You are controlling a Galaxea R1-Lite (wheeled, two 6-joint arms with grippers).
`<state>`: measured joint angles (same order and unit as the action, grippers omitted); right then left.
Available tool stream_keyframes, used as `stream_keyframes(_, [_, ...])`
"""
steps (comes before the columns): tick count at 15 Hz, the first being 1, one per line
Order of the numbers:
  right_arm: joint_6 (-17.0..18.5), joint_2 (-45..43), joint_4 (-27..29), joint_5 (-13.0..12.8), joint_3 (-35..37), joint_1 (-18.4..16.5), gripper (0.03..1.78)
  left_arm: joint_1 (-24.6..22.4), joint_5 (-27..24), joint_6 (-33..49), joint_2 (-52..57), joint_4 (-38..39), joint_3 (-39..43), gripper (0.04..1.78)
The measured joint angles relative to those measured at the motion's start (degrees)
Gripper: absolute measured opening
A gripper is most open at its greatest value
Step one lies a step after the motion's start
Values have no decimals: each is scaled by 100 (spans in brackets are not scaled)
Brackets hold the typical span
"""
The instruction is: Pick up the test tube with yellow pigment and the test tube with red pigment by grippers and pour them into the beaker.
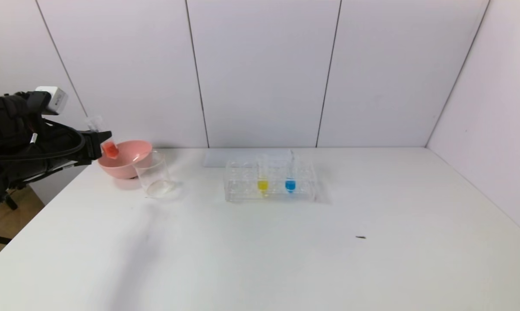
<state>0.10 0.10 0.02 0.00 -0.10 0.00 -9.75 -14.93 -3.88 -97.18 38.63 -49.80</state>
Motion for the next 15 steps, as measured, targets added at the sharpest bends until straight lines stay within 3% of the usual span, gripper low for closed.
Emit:
stream_keyframes(5, [0, 0, 0, 0, 0, 0, 170, 0, -37, -417, -140, -440, -271, 44])
stream_keyframes(15, [0, 0, 0, 0, 2, 0, 170, 2, -243, -1604, -312, -2099, -1178, 44])
